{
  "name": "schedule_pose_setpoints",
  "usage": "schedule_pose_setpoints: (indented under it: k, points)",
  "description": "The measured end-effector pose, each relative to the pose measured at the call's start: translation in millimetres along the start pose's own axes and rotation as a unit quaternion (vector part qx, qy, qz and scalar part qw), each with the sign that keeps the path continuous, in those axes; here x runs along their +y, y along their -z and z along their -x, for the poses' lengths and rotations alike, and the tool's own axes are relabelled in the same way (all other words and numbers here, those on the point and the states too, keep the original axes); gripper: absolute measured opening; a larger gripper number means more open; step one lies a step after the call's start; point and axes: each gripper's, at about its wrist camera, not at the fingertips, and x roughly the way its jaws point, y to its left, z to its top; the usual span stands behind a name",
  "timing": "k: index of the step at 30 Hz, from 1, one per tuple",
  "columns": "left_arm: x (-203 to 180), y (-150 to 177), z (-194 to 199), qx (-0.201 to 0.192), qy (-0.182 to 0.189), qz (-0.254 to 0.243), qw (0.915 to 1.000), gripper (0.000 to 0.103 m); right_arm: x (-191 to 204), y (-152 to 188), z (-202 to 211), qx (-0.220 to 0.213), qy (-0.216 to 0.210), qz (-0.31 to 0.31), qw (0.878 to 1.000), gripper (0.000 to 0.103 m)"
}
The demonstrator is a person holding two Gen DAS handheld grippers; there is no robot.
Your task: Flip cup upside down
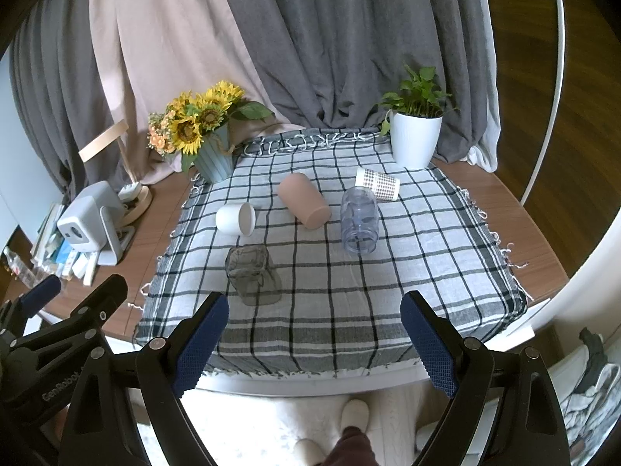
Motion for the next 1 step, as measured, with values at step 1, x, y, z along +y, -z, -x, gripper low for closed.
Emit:
schedule_pose_setpoints:
  k: [1]
  points:
    - [-0.3, 0.0, -0.2, 0.0, -0.001, 0.0, 1.0, 0.103, 0.3, -0.9, -1.4, 0.0, 0.0, 0.0, 1.0, 0.09]
